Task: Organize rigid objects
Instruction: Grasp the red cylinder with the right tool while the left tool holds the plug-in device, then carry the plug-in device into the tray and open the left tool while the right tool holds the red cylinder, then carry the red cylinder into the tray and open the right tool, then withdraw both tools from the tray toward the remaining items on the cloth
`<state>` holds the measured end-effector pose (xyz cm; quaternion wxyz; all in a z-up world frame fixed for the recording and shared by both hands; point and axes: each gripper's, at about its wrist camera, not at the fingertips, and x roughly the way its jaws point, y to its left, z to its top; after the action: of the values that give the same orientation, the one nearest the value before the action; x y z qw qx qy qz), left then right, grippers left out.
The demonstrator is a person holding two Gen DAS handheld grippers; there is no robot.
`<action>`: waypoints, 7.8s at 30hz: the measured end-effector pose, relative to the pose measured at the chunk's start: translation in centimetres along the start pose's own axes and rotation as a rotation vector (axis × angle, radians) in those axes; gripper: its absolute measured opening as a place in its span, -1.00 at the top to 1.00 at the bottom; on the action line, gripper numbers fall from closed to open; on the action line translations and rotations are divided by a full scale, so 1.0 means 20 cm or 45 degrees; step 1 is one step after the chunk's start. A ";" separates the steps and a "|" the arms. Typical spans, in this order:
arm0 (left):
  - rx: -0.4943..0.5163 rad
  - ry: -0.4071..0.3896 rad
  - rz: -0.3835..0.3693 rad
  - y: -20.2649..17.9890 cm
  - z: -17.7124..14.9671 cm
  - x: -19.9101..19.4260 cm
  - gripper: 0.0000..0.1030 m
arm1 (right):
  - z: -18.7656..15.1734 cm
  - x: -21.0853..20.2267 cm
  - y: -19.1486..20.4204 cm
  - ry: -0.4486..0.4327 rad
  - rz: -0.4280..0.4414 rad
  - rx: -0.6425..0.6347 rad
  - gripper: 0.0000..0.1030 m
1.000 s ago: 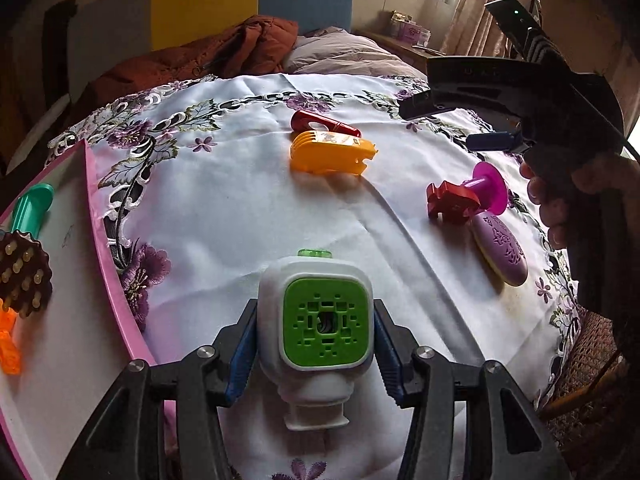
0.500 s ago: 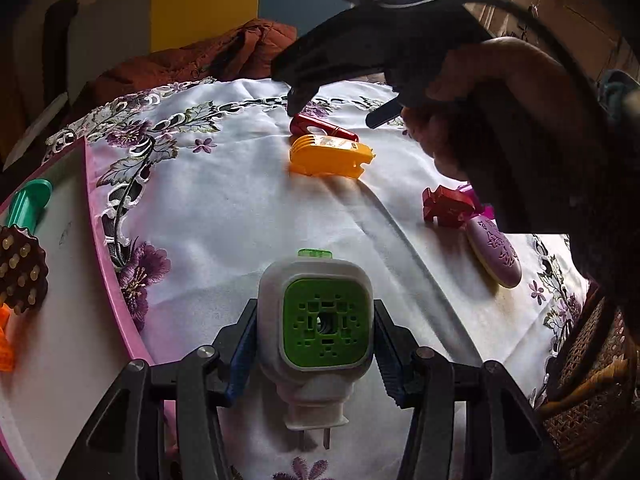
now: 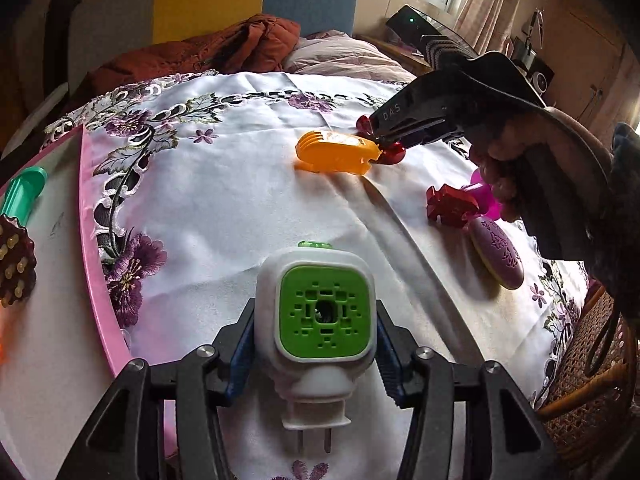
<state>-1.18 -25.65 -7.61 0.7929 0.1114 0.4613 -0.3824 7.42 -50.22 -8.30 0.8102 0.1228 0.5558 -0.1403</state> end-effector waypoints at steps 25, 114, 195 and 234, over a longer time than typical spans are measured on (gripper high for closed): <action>-0.020 -0.029 0.094 -0.05 0.00 -0.14 -0.02 | -0.18 -0.03 0.07 -0.187 -0.046 -0.175 0.47; -0.489 -0.122 0.560 0.80 -0.24 -0.64 -0.25 | -0.20 -0.02 0.17 -0.253 -0.248 -0.308 0.49; -0.642 -0.210 0.556 0.94 -0.47 -0.83 -0.25 | -0.54 -0.50 1.27 -0.396 0.423 -0.471 -0.20; -0.253 -0.140 0.413 0.45 -0.12 -0.59 -0.25 | -0.41 -0.61 -0.33 -0.616 -0.083 0.461 -0.62</action>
<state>0.37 -12.34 -0.95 0.8752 0.0843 0.4287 -0.2077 -6.31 -52.29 -0.12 0.8790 0.2102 0.3163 -0.2883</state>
